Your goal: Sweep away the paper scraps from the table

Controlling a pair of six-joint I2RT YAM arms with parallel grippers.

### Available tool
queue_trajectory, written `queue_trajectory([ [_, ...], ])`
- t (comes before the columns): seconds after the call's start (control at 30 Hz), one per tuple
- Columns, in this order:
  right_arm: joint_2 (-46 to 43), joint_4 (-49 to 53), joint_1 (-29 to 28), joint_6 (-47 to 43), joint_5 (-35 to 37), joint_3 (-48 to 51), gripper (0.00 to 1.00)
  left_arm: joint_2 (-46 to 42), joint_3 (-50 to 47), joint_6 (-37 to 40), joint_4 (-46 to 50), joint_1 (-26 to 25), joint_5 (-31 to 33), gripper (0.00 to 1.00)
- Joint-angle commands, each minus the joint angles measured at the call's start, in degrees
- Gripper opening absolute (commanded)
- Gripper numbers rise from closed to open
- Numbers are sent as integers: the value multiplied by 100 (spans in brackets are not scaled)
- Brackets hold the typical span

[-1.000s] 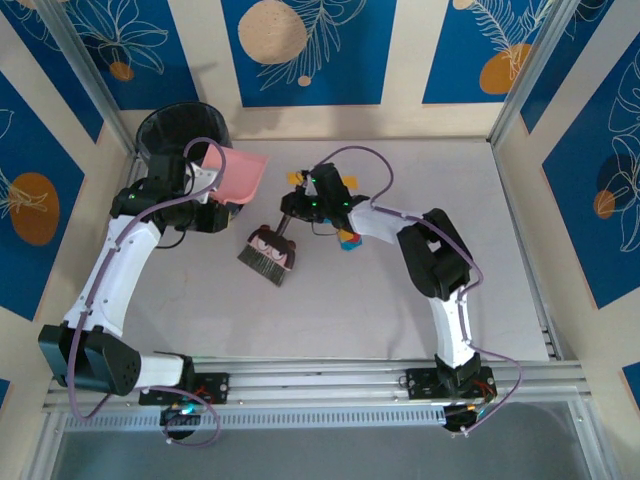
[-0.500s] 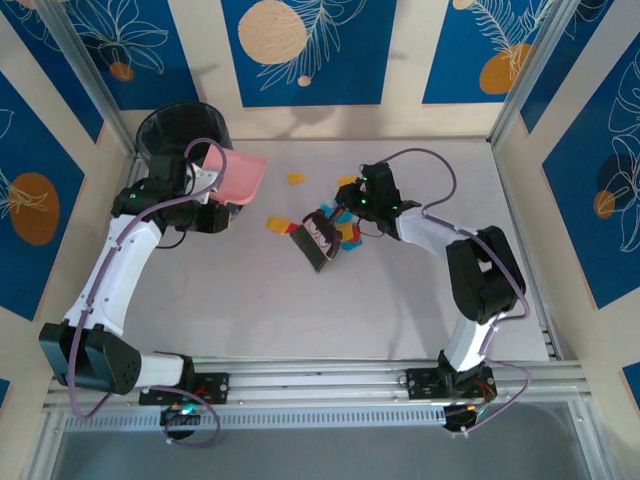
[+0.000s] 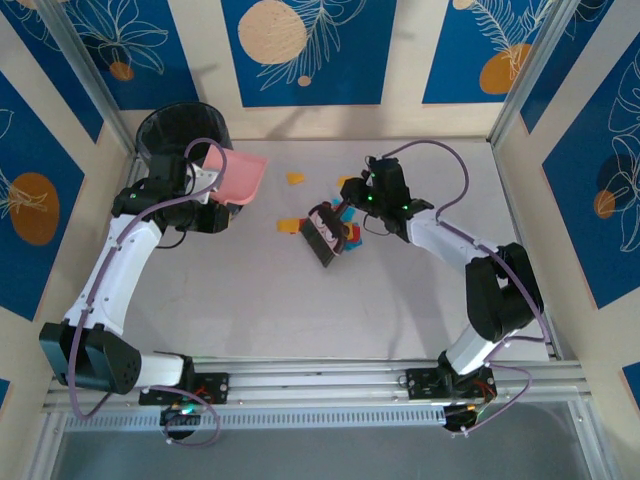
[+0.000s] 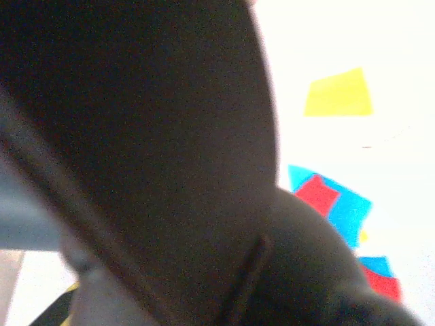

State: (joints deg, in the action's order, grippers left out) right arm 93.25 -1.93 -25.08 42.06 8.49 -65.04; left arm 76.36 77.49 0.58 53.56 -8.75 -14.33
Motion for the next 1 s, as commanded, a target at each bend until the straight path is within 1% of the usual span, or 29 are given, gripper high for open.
queue_trajectory([
  [0.0,157,-577,-106,107,-722,-571,0,46,-33,74,-4,-53,-38,0],
  [0.17,920,-620,-240,314,-892,-1364,0,36,-48,83,-12,-47,-35,0],
  [0.37,1797,-409,-465,557,-631,-2266,0,30,-41,83,-7,-48,-50,0],
  [0.53,2378,-271,-611,686,-454,-2747,0,44,-50,76,-12,-52,-87,0],
  [0.73,2688,-156,-689,687,-86,-2835,0,46,-59,80,-6,-47,-105,0],
  [0.87,2638,40,-674,573,301,-2649,0,53,-68,87,-4,-47,-114,0],
  [0.97,2437,101,-635,422,679,-2355,0,48,-68,83,-12,-47,-123,0],
])
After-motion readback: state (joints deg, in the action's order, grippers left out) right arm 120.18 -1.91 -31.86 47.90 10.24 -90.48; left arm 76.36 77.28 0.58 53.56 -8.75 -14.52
